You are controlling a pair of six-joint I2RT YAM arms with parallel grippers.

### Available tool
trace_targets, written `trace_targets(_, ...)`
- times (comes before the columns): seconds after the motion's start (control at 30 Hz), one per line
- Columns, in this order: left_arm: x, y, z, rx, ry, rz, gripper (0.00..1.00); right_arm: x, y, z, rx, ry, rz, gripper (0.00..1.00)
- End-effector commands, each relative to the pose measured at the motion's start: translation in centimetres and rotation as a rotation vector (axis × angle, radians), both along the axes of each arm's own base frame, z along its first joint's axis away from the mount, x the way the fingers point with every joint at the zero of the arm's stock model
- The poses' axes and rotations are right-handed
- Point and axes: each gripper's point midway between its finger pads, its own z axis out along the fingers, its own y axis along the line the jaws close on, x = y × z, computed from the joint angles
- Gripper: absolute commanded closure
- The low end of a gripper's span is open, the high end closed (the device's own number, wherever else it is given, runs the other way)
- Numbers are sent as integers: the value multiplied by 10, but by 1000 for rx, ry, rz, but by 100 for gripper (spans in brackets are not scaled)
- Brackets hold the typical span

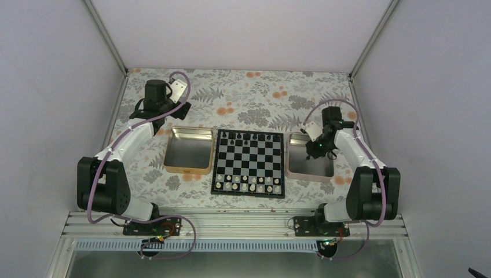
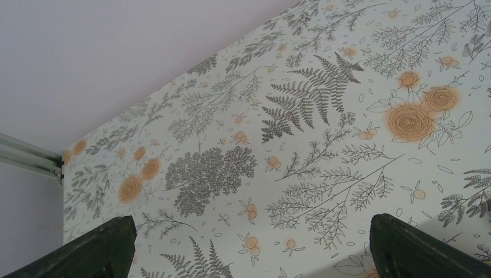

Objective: Set up the chess pieces on the board
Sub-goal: Pick up the chess piece from the storage box.

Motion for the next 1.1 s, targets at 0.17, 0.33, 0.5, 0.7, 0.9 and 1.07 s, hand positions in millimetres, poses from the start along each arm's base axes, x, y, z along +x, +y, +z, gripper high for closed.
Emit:
trace_targets(0.17,0,-5,13,-13,-32,-20,0,0,4,-30,22,61,7,68)
trace_targets(0.33,1,-5,12,-13,-27,-19,0,2,4,-40,18,73,8,69)
trace_targets(0.5,1,-7,11,-22,-22,-25,0,7,1,-47,7,73,6,69)
trace_targets(0.7,1,-6,11,-18,-22,-23,0,6,0,-53,0,94,7,74)
trace_targets(0.9,1,-6,10,-17,-20,-26,0,0,0,-55,0,117,5,78)
trace_targets(1.07,1,-6,11,-18,-22,-27,0,-1,-4,-52,-23,119,-7,86)
